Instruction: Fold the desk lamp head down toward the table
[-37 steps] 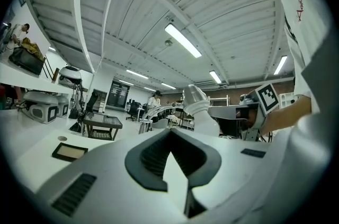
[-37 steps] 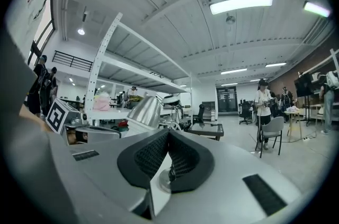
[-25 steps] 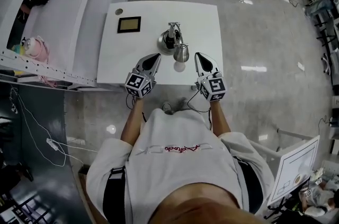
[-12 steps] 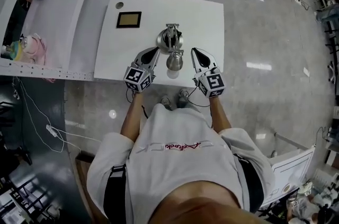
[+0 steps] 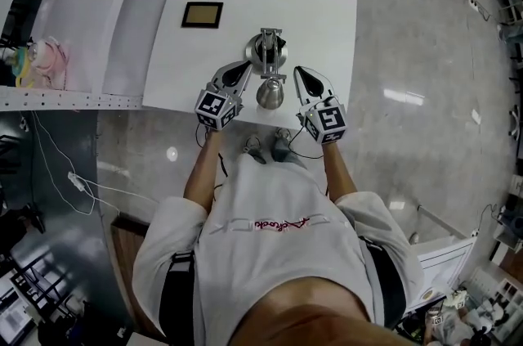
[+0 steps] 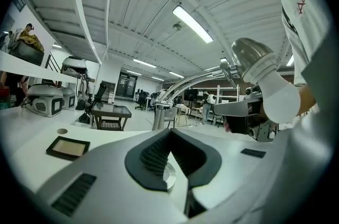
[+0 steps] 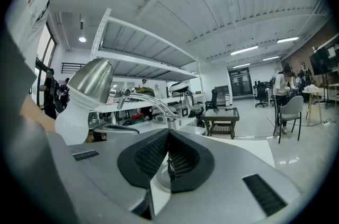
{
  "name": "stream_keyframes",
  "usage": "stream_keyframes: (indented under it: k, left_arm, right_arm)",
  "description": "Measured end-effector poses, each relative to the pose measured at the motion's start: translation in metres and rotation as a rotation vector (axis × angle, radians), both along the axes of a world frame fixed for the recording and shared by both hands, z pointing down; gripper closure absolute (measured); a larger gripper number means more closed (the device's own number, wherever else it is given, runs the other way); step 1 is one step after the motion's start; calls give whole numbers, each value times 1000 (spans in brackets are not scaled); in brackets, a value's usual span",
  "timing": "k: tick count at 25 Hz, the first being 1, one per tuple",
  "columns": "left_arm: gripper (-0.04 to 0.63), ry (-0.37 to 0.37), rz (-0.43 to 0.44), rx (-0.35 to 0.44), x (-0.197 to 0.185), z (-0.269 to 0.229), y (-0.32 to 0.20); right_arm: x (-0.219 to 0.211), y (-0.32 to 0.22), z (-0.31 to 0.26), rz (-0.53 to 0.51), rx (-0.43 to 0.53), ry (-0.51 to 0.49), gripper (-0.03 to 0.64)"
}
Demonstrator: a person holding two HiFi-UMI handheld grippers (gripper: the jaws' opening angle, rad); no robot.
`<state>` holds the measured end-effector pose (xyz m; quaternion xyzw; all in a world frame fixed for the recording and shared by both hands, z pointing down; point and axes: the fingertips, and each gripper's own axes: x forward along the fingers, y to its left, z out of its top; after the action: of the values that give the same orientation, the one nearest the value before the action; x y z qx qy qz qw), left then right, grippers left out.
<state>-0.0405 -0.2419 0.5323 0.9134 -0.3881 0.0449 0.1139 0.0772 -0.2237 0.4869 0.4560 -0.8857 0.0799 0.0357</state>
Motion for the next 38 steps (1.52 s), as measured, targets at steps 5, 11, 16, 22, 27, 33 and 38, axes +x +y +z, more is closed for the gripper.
stream_keyframes:
  k: [5, 11, 16, 22, 27, 33, 38]
  left_arm:
    - [571, -1, 1, -22, 0, 14, -6]
    - [571, -5, 2, -41, 2, 31, -13]
    - [571, -6, 13, -61, 6, 48, -8]
    - [571, -13, 13, -74, 8, 63, -3]
    - [571, -16, 11, -82, 10, 70, 0]
    - [571, -8, -14, -74, 11, 70, -3]
    - [325, 27, -6, -74, 15, 70, -11]
  right_arm:
    - [-7, 0, 20, -9, -41, 12, 595]
    - [-13, -5, 42, -15, -71, 30, 595]
    - [-15, -2, 61, -22, -94, 34, 595]
    - [-23, 5, 74, -41, -119, 29, 595]
    - [-26, 11, 81, -51, -134, 31, 595]
    - [-23, 12, 82, -53, -137, 34, 595]
    - [-24, 14, 84, -55, -144, 39, 595]
